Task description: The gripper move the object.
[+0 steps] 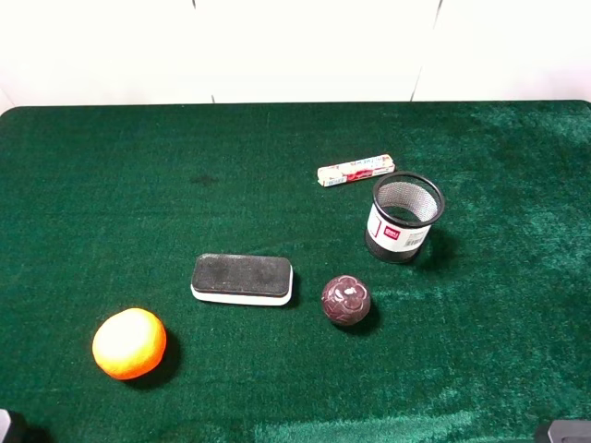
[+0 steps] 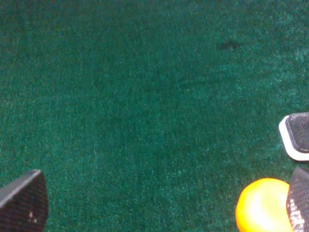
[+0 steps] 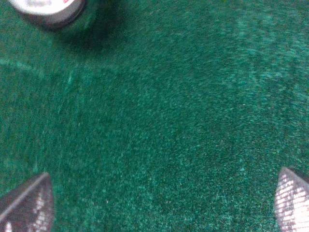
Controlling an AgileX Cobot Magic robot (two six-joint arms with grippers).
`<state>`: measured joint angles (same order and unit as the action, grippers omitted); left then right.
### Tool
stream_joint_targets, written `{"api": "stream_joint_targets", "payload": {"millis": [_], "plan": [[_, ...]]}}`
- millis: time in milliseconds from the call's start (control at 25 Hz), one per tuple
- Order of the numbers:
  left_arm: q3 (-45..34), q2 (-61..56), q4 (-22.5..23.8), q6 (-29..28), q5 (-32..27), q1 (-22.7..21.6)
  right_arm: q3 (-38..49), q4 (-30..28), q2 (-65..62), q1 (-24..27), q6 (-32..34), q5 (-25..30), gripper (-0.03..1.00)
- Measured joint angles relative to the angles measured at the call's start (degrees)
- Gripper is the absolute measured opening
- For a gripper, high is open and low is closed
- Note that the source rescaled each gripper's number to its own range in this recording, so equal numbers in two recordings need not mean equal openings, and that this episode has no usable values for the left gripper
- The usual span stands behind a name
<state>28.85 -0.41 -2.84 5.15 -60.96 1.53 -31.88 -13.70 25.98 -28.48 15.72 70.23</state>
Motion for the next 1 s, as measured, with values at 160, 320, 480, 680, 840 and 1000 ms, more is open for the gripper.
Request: {"api": "stream_joint_targets", "payload": {"millis": [160, 320, 480, 680, 840, 1000], "plan": [[0.0, 0.0, 0.0, 0.0, 0.0, 0.0, 0.0, 2.6, -4.2, 4.2, -2.8, 0.1, 0.99], [0.0, 0.0, 0.0, 0.0, 0.0, 0.0, 0.0, 4.4, -9.5, 8.5, -5.7, -0.1, 0.99], [0.0, 0.0, 0.0, 0.0, 0.0, 0.0, 0.2, 5.4, -14.8, 12.6, -9.3, -1.1, 0.99], [0.0, 0.0, 0.0, 0.0, 0.0, 0.0, 0.4, 6.6, -20.2, 16.4, -10.8, -2.6, 0.99], [0.0, 0.0, 0.0, 0.0, 0.0, 0.0, 0.9, 7.8, -23.8, 17.7, -11.0, -4.8, 0.99], [0.0, 0.0, 0.0, 0.0, 0.0, 0.0, 1.3, 8.3, -26.2, 18.1, -11.1, -6.9, 0.99]]}}
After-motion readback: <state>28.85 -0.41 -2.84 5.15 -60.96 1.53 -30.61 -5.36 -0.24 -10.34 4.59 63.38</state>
